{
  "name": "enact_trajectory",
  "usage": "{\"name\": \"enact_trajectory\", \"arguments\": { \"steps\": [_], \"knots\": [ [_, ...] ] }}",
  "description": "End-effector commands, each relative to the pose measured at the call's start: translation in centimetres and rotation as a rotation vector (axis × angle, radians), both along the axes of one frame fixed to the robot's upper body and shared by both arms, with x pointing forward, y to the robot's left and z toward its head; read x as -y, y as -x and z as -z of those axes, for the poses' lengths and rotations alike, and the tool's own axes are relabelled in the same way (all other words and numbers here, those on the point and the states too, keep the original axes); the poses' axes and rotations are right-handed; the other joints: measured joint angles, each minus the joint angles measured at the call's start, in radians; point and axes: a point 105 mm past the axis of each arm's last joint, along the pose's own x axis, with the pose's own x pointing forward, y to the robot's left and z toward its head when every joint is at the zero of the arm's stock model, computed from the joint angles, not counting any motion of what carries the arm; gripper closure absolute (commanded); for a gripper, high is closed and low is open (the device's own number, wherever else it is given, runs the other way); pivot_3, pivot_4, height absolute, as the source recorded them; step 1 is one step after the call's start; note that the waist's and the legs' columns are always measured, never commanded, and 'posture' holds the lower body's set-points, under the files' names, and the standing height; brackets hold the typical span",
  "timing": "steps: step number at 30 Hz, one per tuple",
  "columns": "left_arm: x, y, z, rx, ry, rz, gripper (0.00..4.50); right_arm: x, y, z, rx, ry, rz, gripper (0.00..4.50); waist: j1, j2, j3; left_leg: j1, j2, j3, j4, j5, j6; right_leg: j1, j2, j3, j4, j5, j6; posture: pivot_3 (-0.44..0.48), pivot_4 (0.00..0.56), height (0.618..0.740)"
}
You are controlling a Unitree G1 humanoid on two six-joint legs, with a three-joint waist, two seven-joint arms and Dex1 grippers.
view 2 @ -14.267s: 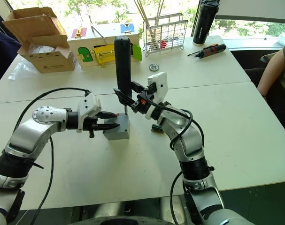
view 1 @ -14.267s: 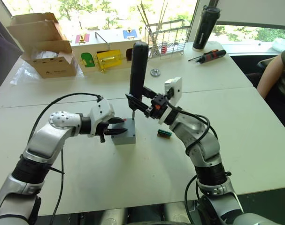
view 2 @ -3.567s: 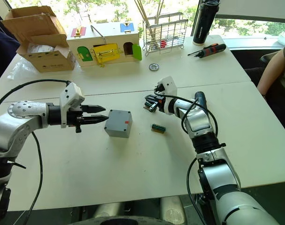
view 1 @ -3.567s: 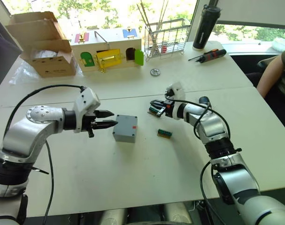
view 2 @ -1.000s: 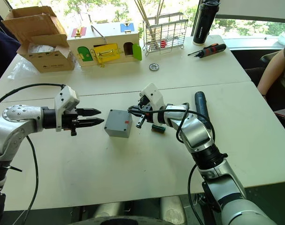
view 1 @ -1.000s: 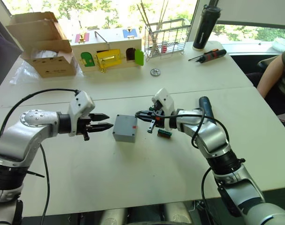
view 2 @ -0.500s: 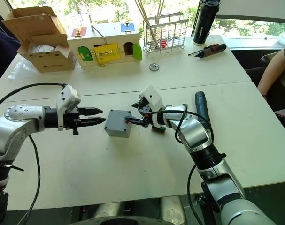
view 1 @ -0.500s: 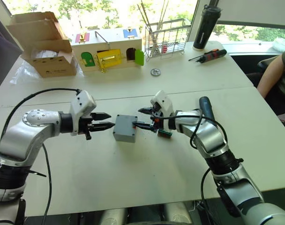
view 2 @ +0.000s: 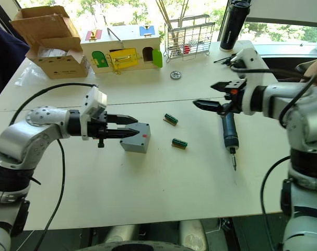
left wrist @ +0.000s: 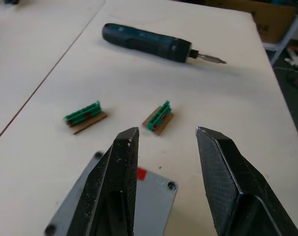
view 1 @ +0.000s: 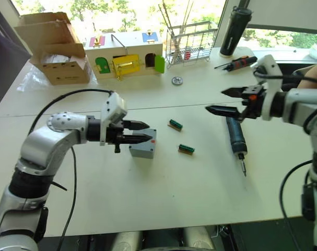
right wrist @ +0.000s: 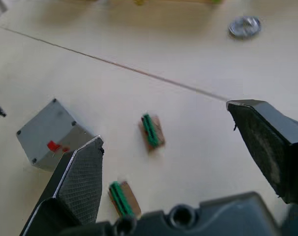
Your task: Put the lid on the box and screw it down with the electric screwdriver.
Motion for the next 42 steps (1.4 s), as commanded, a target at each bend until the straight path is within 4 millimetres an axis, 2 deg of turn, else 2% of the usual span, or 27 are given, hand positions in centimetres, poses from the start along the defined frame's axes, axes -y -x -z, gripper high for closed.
{"name": "enact_trajectory", "arguments": {
  "steps": [1,5,7,10,16,21,27,31,34,41,42],
  "knots": [
    [0.8,0.8,-0.1,0.055,-0.021,0.075,2.63,3.5,0.5,1.8,-0.197,0.087,0.169,0.02,-0.001,0.0,0.0,0.0,0.001,0.0,0.0,0.0,0.0,0.0,0.0,0.0,0.0,0.0,0.0,0.0,0.15,0.74],
    [1.6,1.2,0.5,0.068,-0.03,0.109,2.63,6.8,2.0,4.8,-0.457,0.114,0.296,0.02,-0.001,0.0,0.0,0.0,0.001,0.001,-0.002,0.0,0.0,-0.001,0.0,0.001,-0.002,0.0,0.0,0.0,0.15,0.74],
    [1.9,1.3,0.7,0.073,-0.026,0.114,2.63,7.6,2.1,5.8,-0.548,0.081,0.342,0.02,0.0,0.0,0.0,-0.001,0.001,0.001,-0.002,0.0,0.0,0.0,0.0,0.0,-0.004,0.0,0.0,0.0,0.15,0.74],
    [2.2,1.6,1.0,0.07,-0.015,0.109,2.63,7.2,1.5,6.4,-0.612,0.038,0.354,0.02,-0.003,0.0,0.0,-0.001,0.001,0.003,-0.001,0.0,0.0,0.0,0.0,0.001,-0.004,0.0,0.0,0.0,0.15,0.74],
    [2.1,1.9,1.4,0.057,-0.001,0.07,2.63,7.5,0.0,7.9,-0.666,0.043,0.395,0.02,0.002,0.0,0.0,-0.001,0.002,0.002,-0.002,0.0,0.0,-0.001,0.001,0.001,-0.006,0.0,0.0,0.0,0.15,0.74],
    [2.1,2.1,1.7,0.055,0.001,0.041,2.63,7.0,-1.1,8.6,-0.697,0.07,0.368,0.02,0.004,0.0,0.0,-0.003,0.001,0.002,0.0,0.0,0.0,-0.001,0.001,0.0,-0.006,0.0,0.0,0.0,0.15,0.74],
    [2.5,2.1,1.9,0.054,0.016,0.016,2.63,6.8,-0.6,11.5,-0.796,0.24,0.282,0.02,0.001,-0.001,-0.001,-0.003,0.001,0.001,0.0,0.0,0.0,-0.001,0.001,0.0,-0.007,0.0,0.0,0.0,0.15,0.74],
    [2.6,2.2,2.2,0.053,0.023,-0.002,2.63,6.2,0.0,12.2,-0.843,0.337,0.189,0.02,0.004,-0.004,-0.002,-0.003,0.001,-0.001,0.001,0.0,0.0,0.001,0.001,-0.002,-0.007,0.0,0.0,0.0,0.15,0.74],
    [2.6,2.1,2.4,0.051,0.028,-0.022,2.63,6.2,0.5,12.9,-0.876,0.393,0.142,0.71,0.006,-0.005,-0.003,-0.003,0.001,-0.003,0.002,0.0,0.0,0.002,0.001,-0.003,-0.007,0.0,0.0,0.0,0.15,0.74],
    [2.6,2.1,2.9,0.052,0.025,-0.046,2.63,6.6,2.0,14.7,-0.938,0.493,0.048,2.73,0.007,-0.01,-0.006,-0.002,0.001,-0.006,0.001,0.0,0.0,0.004,0.001,-0.005,-0.009,0.0,0.0,0.0,0.15,0.74],
    [2.6,2.0,2.9,0.053,0.024,-0.049,2.63,6.6,2.0,14.8,-0.939,0.492,0.034,2.74,0.008,-0.011,-0.007,-0.002,0.001,-0.007,0.001,0.0,0.0,0.005,0.001,-0.006,-0.01,0.0,0.0,0.0,0.15,0.74]
  ]
}}
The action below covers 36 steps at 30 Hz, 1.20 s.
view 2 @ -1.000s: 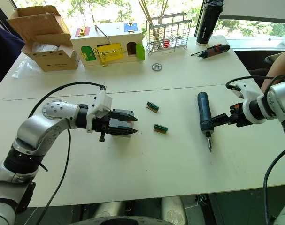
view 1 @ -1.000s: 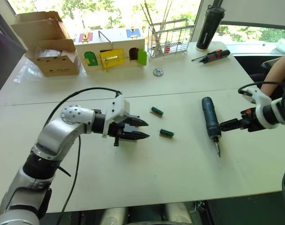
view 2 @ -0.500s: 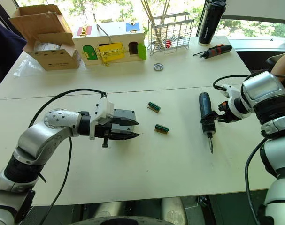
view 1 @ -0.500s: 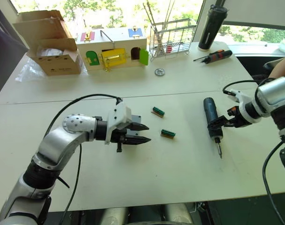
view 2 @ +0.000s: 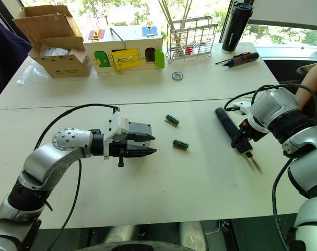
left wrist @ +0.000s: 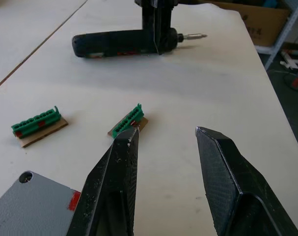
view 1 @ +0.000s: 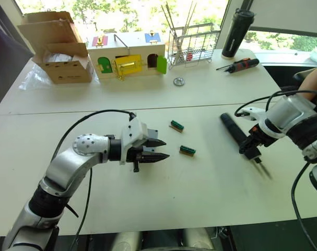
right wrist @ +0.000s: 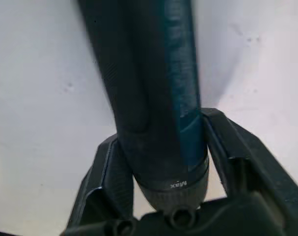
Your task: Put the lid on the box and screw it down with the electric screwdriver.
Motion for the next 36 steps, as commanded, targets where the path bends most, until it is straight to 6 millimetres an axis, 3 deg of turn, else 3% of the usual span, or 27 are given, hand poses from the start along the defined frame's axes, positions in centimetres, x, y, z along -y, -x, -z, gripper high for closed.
{"name": "enact_trajectory", "arguments": {
  "steps": [1,8,12,17,21,23,26,32,36],
  "knots": [
    [0.2,0.2,-0.7,0.044,0.009,0.007,2.63,-0.2,2.0,2.7,-0.138,-0.033,-0.048,2.74,0.002,-0.003,-0.002,0.001,0.0,0.0,0.0,0.0,0.0,0.001,0.0,0.0,-0.001,0.0,0.0,0.0,0.15,0.74],
    [0.0,-0.2,-0.8,0.046,0.008,-0.005,2.63,0.6,1.2,1.9,-0.082,-0.041,-0.052,2.74,0.017,-0.005,-0.003,0.004,0.0,-0.001,0.0,0.0,0.0,0.005,0.0,0.0,-0.002,0.0,0.0,0.0,0.15,0.74],
    [-0.9,-1.2,-1.0,0.057,-0.01,-0.031,2.63,-0.7,-0.4,-1.6,0.034,-0.168,-0.036,2.74,0.017,-0.004,-0.002,0.007,0.0,0.001,0.0,0.0,0.0,0.007,0.0,0.0,-0.002,0.0,0.0,0.0,0.15,0.74],
    [-2.5,-2.6,-1.5,0.056,-0.017,-0.073,2.63,-2.6,-1.5,-7.9,0.215,-0.318,-0.056,2.74,-0.003,0.01,0.006,0.002,0.0,0.004,-0.002,0.0,0.0,-0.001,0.0,0.003,-0.001,0.0,0.0,0.0,0.15,0.74],
    [-4.1,-4.1,-2.0,0.06,-0.03,-0.124,2.63,-5.8,-2.5,-15.7,0.444,-0.66,0.015,2.74,-0.011,0.013,0.008,-0.004,0.0,0.005,-0.003,0.001,-0.001,-0.01,0.0,0.004,0.003,0.0,0.0,0.0,0.15,0.74],
    [-4.7,-4.6,-2.3,0.058,-0.032,-0.141,2.63,-7.0,-2.7,-18.0,0.528,-0.792,0.013,2.74,-0.01,0.013,0.008,-0.004,0.001,0.006,-0.004,0.001,-0.002,-0.011,0.0,0.004,0.003,0.0,0.0,0.0,0.15,0.74],
    [-6.0,-5.2,-2.5,0.047,-0.042,-0.176,2.63,-9.3,-2.6,-22.3,0.821,-1.048,-0.083,2.74,-0.007,0.012,0.007,-0.004,0.001,0.004,-0.004,0.001,-0.002,-0.01,0.0,0.003,0.003,0.0,0.0,0.0,0.15,0.74],
    [-7.4,-4.9,-2.2,0.003,-0.089,-0.184,2.63,-14.7,-0.6,-20.5,1.127,-1.212,-0.154,2.74,-0.004,0.012,0.007,-0.004,-0.002,0.002,-0.001,0.002,-0.003,-0.011,-0.002,0.003,0.015,0.0,0.0,0.0,0.15,0.74],
    [-7.6,-4.8,-1.7,-0.013,-0.119,-0.175,2.63,-18.0,0.4,-19.3,1.28,-1.212,-0.206,2.74,-0.011,0.012,0.007,-0.004,-0.003,0.003,0.0,0.002,-0.003,-0.013,-0.002,0.004,0.017,0.0,0.0,0.0,0.15,0.74]
  ]
}}
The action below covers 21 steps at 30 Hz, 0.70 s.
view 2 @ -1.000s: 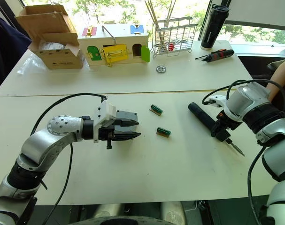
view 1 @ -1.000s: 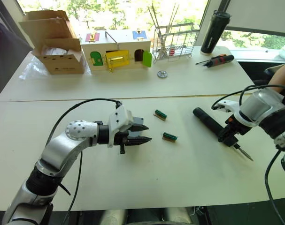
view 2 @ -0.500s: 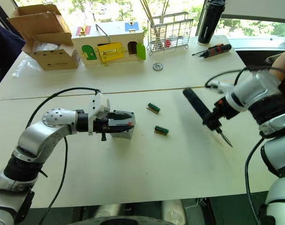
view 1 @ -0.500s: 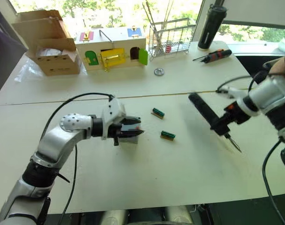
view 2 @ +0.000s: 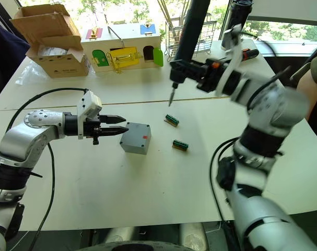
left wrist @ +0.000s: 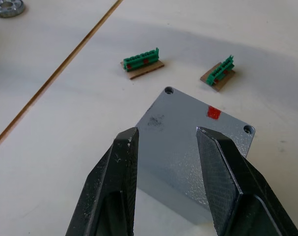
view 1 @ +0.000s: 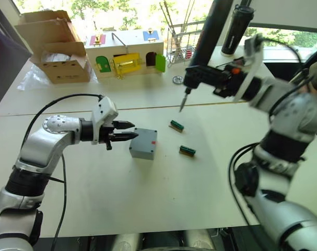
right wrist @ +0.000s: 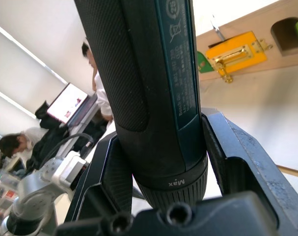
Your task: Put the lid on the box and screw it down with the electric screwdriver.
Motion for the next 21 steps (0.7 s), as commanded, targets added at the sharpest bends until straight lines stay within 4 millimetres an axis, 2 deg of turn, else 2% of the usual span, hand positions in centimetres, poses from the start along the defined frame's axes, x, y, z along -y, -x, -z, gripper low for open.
{"name": "enact_trajectory", "arguments": {
  "steps": [1,4,10,15,21],
  "knots": [
    [-0.1,0.3,-0.4,0.018,-0.022,0.015,2.63,-1.8,2.0,-2.9,0.321,-0.002,0.084,2.74,-0.004,0.0,0.0,0.0,0.0,0.0,0.0,0.0,0.0,0.0,0.0,0.0,0.0,0.0,0.0,0.0,0.15,0.74],
    [0.4,0.3,-0.4,0.015,-0.011,0.02,2.63,-3.0,2.1,-2.2,0.4,-0.019,0.126,2.74,-0.013,0.0,0.0,0.001,0.0,0.0,-0.001,0.0,0.0,0.0,0.001,0.0,0.0,0.0,0.0,0.0,0.15,0.74],
    [0.4,0.6,1.7,-0.009,-0.099,0.048,2.63,-6.0,3.8,0.7,0.4,-0.012,-0.002,2.74,-0.037,0.0,0.0,0.002,0.0,-0.001,-0.003,0.0,0.0,0.0,0.001,0.0,0.002,0.0,0.0,0.0,0.15,0.74],
    [0.0,0.2,3.4,-0.011,-0.162,0.045,2.63,-6.7,3.9,2.1,0.347,-0.023,-0.032,2.74,-0.045,0.0,0.0,0.003,0.001,-0.001,-0.003,0.0,0.0,0.0,0.002,0.0,0.001,0.0,0.0,0.0,0.15,0.74],
    [0.2,0.2,3.2,-0.014,-0.151,0.057,2.63,-7.4,3.8,3.8,0.343,0.037,-0.048,2.74,-0.045,0.0,0.0,0.004,0.001,-0.001,-0.003,0.0,0.0,0.001,0.002,0.0,0.001,0.0,0.0,0.0,0.15,0.74]
  ]
}}
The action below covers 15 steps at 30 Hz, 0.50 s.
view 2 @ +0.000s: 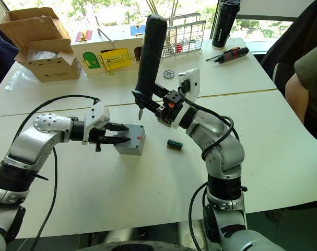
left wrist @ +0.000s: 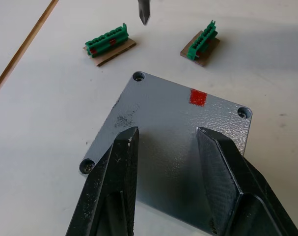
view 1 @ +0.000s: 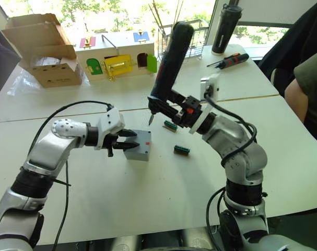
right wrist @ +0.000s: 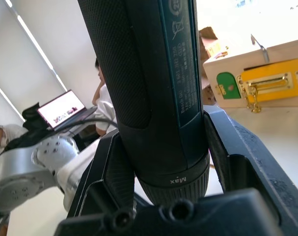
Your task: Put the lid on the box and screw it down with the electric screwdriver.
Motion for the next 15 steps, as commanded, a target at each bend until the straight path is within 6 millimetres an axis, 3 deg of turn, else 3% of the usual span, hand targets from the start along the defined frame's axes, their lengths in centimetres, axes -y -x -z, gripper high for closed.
{"name": "enact_trajectory", "arguments": {
  "steps": [1,15],
  "knots": [
    [-0.2,0.1,0.7,-0.031,-0.025,-0.003,2.63,-0.5,0.7,-1.1,0.082,-0.012,-0.017,2.74,-0.001,0.0,0.0,0.0,0.0,0.0,0.0,0.0,0.0,0.0,0.0,0.0,0.0,0.0,0.0,0.0,0.15,0.74],
    [-0.1,0.0,0.3,-0.033,-0.016,-0.002,2.63,-0.7,-0.7,1.6,0.062,0.029,0.037,2.74,-0.001,0.0,0.0,0.0,0.0,0.0,0.0,0.0,0.0,0.0,0.0,0.0,0.0,0.0,0.0,0.0,0.15,0.74]
  ]
}}
